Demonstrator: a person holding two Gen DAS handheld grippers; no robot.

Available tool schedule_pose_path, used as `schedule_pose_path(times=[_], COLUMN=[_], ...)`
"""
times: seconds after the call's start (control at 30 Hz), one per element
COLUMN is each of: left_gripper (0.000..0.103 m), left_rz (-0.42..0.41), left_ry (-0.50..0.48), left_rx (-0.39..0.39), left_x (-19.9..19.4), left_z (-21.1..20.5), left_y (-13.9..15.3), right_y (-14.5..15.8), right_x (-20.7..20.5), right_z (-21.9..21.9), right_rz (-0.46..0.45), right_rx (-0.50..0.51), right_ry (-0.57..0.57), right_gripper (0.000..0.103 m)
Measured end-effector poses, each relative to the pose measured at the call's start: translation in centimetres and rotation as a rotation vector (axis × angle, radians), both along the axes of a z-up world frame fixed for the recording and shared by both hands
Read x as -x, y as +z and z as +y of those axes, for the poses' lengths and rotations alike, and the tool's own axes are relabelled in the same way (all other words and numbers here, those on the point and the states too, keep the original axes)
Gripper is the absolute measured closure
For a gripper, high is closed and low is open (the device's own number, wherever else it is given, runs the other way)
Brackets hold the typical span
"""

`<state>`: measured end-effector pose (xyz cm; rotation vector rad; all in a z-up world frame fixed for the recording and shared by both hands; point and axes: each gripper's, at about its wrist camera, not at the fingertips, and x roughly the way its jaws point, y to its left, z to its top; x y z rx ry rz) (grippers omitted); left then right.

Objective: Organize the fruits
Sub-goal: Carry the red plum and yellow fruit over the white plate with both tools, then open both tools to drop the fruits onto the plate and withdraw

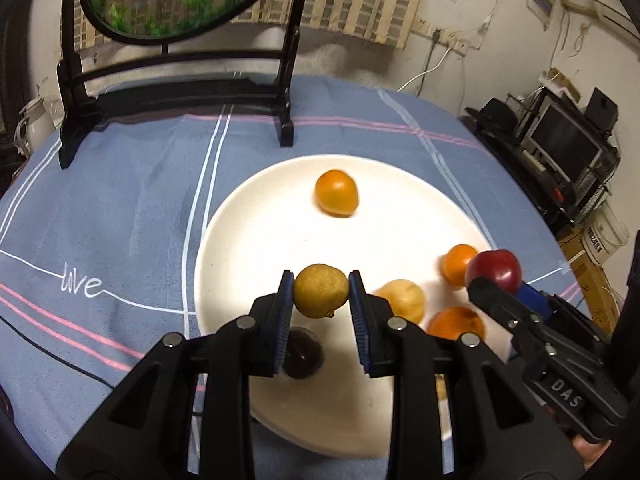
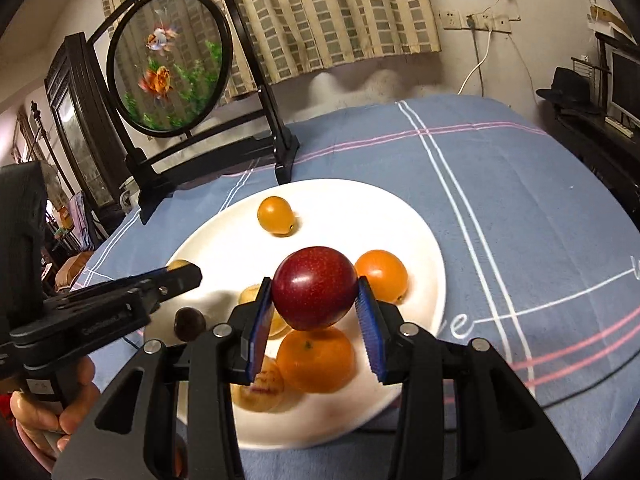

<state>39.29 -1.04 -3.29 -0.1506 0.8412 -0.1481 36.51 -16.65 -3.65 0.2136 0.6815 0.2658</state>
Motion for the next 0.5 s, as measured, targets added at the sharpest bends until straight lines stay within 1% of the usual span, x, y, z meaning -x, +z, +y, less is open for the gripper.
schedule_pose_path(times=[0.07,0.1,0.13,0.17,0.2,0.23,0.3,0.37,0.43,0.5], left_gripper=[0.075,0.070,0.058,0.032,0.025,0.024,0.015,0.008,0.008,0.008], left_rz=[0.009,0.012,0.012,0.005,-0.016,-0.046,-0.077,-0.110,-0.127,-0.125], left_ry=[0.004,0.009,0.025,0.038,0.053,0.064,0.063,0.078,0.091,0.117], left_rx=[0.003,0.002,0.004,0.008,0.009,0.002,-0.003,0.019,0.049,0.043], left_x=[-0.1,0.0,0.2,0.5,1.1,2.0,3.2,4.8,6.3,7.9], left_z=[0.3,0.4,0.6,0.8,1.1,1.3,1.6,2.1,2.8,3.4], left_y=[-0.3,-0.3,-0.2,0.0,0.4,1.1,2.1,3.1,3.4,3.0], right_y=[0.0,0.0,0.0,0.1,0.3,0.5,0.9,1.2,1.3,1.2], right_x=[-0.2,-0.1,0.1,0.3,0.8,1.2,2.1,2.7,3.3,4.0], right_z=[0.2,0.2,0.3,0.3,0.3,0.2,0.3,0.5,0.5,0.4], right_rz=[-0.010,-0.016,-0.020,-0.030,-0.046,-0.065,-0.090,-0.106,-0.115,-0.104], right_rx=[0.006,0.013,0.015,0.011,0.005,0.001,0.014,0.031,0.034,0.014], right_ry=[0.014,0.023,0.031,0.037,0.039,0.038,0.051,0.057,0.047,0.048], right_gripper=[0.061,0.061,0.055,0.043,0.037,0.035,0.035,0.035,0.035,0.035])
